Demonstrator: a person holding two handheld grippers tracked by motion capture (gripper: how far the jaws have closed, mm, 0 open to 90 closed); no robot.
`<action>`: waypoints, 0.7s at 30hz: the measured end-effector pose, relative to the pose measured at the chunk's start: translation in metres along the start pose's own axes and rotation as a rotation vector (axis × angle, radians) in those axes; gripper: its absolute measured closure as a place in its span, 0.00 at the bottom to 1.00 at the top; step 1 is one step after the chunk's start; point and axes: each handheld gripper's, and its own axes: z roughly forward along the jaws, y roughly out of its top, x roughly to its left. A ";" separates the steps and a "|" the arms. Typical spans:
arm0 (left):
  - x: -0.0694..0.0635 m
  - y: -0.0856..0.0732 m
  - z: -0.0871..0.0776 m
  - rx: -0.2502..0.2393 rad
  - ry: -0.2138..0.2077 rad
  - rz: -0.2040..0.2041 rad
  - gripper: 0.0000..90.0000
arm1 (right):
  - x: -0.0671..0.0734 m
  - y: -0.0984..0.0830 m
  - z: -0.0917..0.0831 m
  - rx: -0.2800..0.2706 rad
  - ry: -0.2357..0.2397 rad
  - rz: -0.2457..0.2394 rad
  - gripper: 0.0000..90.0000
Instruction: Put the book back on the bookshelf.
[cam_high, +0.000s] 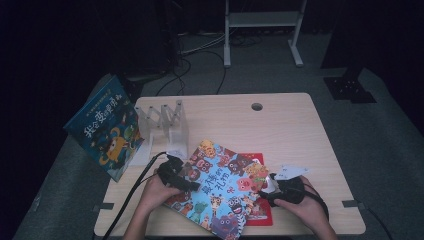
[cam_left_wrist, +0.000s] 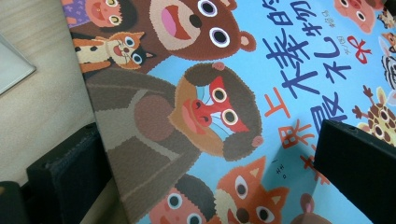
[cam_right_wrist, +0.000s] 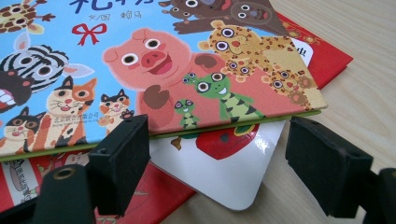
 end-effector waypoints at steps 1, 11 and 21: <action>0.000 0.001 -0.001 0.006 -0.003 -0.002 0.00 | 0.000 0.000 0.000 0.001 0.000 0.000 0.23; -0.001 0.013 -0.022 -0.036 -0.023 0.018 0.00 | 0.000 0.001 0.003 0.001 0.010 0.009 0.21; -0.010 0.045 -0.059 -0.044 -0.001 0.112 0.04 | 0.005 0.011 0.012 0.022 -0.003 0.019 0.16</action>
